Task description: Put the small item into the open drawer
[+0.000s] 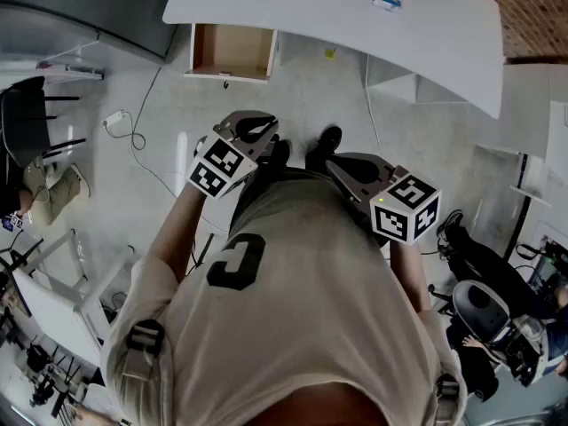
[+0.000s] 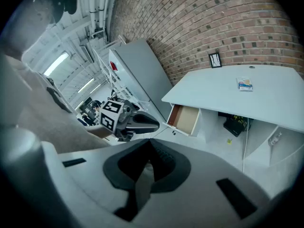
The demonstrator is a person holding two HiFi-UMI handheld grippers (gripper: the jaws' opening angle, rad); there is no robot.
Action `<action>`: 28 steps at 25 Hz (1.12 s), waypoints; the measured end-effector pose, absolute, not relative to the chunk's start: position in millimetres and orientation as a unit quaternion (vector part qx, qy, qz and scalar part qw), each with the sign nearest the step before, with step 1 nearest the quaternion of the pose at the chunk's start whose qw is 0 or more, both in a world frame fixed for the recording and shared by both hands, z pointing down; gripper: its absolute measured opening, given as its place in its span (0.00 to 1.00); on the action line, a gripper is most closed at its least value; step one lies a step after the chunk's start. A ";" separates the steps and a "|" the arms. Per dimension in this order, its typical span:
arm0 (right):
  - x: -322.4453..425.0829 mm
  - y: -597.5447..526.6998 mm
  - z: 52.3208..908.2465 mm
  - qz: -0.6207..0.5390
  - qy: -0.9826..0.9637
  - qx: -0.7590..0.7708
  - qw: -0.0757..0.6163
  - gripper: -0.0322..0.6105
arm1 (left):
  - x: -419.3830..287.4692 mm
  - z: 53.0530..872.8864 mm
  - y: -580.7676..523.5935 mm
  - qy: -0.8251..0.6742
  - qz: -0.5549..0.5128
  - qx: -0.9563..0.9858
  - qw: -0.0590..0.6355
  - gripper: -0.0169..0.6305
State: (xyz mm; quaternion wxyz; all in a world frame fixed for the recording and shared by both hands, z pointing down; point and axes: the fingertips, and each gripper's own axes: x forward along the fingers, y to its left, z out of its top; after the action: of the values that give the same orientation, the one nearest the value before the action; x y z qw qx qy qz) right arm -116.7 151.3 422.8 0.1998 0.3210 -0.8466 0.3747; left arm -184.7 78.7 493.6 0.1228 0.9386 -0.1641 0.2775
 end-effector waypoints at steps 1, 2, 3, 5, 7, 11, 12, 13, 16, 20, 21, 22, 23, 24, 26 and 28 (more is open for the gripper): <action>-120.8 153.4 422.6 0.373 -0.849 0.314 0.201 0.05 | -171.9 476.2 90.5 -0.152 0.251 0.947 0.129 0.06; -124.7 155.9 422.1 0.372 -0.852 0.307 0.203 0.05 | -160.0 459.7 101.8 -0.141 0.227 0.954 0.133 0.06; -128.2 159.4 421.2 0.371 -0.855 0.301 0.205 0.05 | -149.9 445.3 112.2 -0.130 0.207 0.960 0.137 0.06; -132.9 169.1 418.2 0.367 -0.858 0.291 0.209 0.05 | -137.4 424.5 129.5 -0.111 0.183 0.967 0.140 0.06; -132.7 177.7 415.0 0.363 -0.860 0.290 0.210 0.05 | -133.4 413.7 140.6 -0.098 0.177 0.969 0.139 0.06; -114.3 182.5 412.4 0.362 -0.858 0.310 0.191 0.05 | -123.7 411.6 149.0 -0.085 0.193 0.969 0.132 0.06; -106.4 183.6 412.5 0.366 -0.856 0.316 0.186 0.05 | -116.1 411.9 150.7 -0.085 0.196 0.968 0.129 0.06; -97.9 185.5 413.1 0.370 -0.853 0.319 0.183 0.05 | -106.4 412.0 153.8 -0.084 0.199 0.968 0.125 0.06; -73.3 190.3 414.8 0.382 -0.849 0.318 0.181 0.05 | -72.7 411.7 165.1 -0.072 0.215 0.968 0.110 0.06; -42.8 193.5 409.2 0.372 -0.851 0.324 0.179 0.05 | -42.1 405.9 173.6 -0.068 0.227 0.967 0.091 0.06; -34.8 194.6 408.1 0.372 -0.851 0.325 0.176 0.05 | -36.1 404.2 174.6 -0.070 0.229 0.967 0.088 0.06; -26.5 195.7 407.3 0.372 -0.852 0.326 0.173 0.05 | -29.5 403.2 176.4 -0.072 0.231 0.967 0.085 0.06; -17.9 196.7 407.1 0.371 -0.852 0.327 0.169 0.05 | -21.9 403.0 178.9 -0.073 0.234 0.966 0.081 0.06; -9.0 197.3 407.2 0.370 -0.853 0.328 0.166 0.05 | -13.4 403.5 181.6 -0.073 0.238 0.966 0.077 0.06; 8.8 197.0 408.4 0.366 -0.856 0.327 0.161 0.05 | 4.0 405.8 185.3 -0.072 0.245 0.964 0.071 0.06; 24.0 196.5 410.3 0.362 -0.860 0.323 0.158 0.05 | 19.1 408.4 187.2 -0.073 0.253 0.962 0.066 0.06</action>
State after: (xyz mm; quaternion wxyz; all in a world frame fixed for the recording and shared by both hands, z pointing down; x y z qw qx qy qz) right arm 24.0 196.5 410.3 0.1585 0.3229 -0.8599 0.3622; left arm 19.1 187.2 408.4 0.0665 0.9624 -0.0732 0.2531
